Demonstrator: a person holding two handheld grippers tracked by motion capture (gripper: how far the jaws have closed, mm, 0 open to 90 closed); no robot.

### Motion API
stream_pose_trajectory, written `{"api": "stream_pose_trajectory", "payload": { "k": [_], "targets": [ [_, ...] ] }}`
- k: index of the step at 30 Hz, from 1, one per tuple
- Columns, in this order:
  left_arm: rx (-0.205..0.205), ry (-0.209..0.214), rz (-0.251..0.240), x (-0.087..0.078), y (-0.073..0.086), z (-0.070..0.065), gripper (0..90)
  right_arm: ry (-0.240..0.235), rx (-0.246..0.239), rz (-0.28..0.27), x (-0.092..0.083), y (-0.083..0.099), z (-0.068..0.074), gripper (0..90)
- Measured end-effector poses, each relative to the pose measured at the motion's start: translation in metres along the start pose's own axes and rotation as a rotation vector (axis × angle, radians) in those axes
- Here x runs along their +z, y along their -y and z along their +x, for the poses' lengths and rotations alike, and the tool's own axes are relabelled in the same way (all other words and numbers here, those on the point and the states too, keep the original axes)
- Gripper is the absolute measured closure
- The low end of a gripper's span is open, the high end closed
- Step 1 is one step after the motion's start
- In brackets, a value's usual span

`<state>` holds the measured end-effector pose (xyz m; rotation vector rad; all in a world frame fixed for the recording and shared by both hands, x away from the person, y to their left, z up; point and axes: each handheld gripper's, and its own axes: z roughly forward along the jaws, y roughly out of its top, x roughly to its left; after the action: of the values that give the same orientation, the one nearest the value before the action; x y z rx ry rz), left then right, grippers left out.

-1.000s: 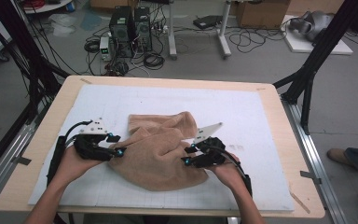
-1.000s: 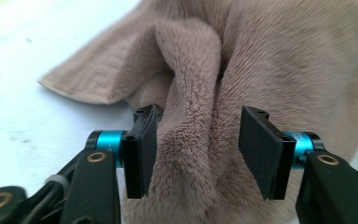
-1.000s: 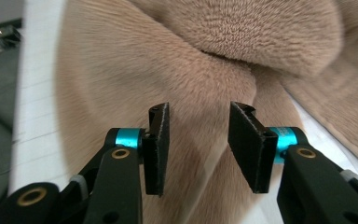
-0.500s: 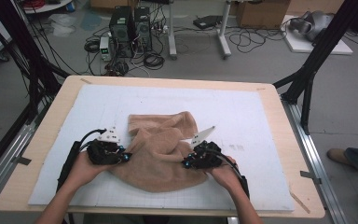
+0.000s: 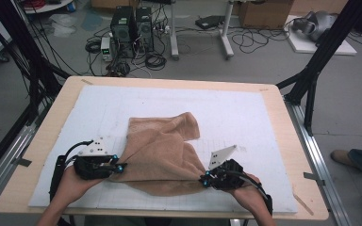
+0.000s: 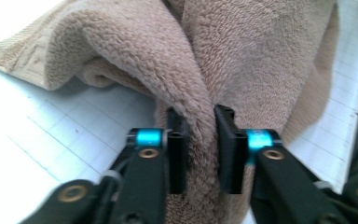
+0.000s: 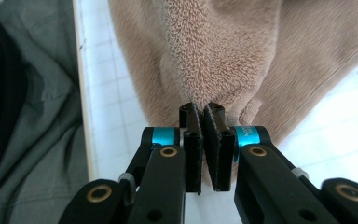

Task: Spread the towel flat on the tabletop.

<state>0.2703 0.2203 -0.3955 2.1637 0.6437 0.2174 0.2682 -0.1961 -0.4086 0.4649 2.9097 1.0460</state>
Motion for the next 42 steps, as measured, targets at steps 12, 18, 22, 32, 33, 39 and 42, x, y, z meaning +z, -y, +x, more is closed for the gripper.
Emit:
{"api": "stream_pose_trajectory", "payload": {
  "k": [12,18,22,32,33,39,42],
  "targets": [
    [-0.040,-0.058,-0.064,-0.019,-0.019,0.024,57.5,0.037,0.035,-0.174,-0.023,-0.022,-0.019,69.2],
    [-0.025,-0.038,-0.020,0.013,-0.028,0.029,60.6,0.042,0.019,-0.146,0.006,-0.044,-0.034,64.5],
    [0.007,-0.041,0.061,0.036,-0.030,0.026,61.9,0.031,0.020,-0.099,0.033,-0.054,-0.039,58.2],
    [0.052,-0.042,0.150,0.059,-0.025,0.019,89.4,-0.026,-0.009,-0.035,0.064,-0.058,-0.034,84.2],
    [0.052,-0.042,0.150,0.059,-0.025,0.019,89.4,-0.023,-0.005,-0.036,0.061,-0.058,-0.035,85.1],
    [0.031,-0.073,0.086,0.038,-0.025,0.022,89.6,0.007,0.006,-0.056,0.032,-0.042,-0.035,85.8],
    [0.026,-0.091,0.059,0.029,-0.024,0.022,89.6,0.036,0.032,-0.073,0.012,-0.030,-0.034,85.8]
  ]
}}
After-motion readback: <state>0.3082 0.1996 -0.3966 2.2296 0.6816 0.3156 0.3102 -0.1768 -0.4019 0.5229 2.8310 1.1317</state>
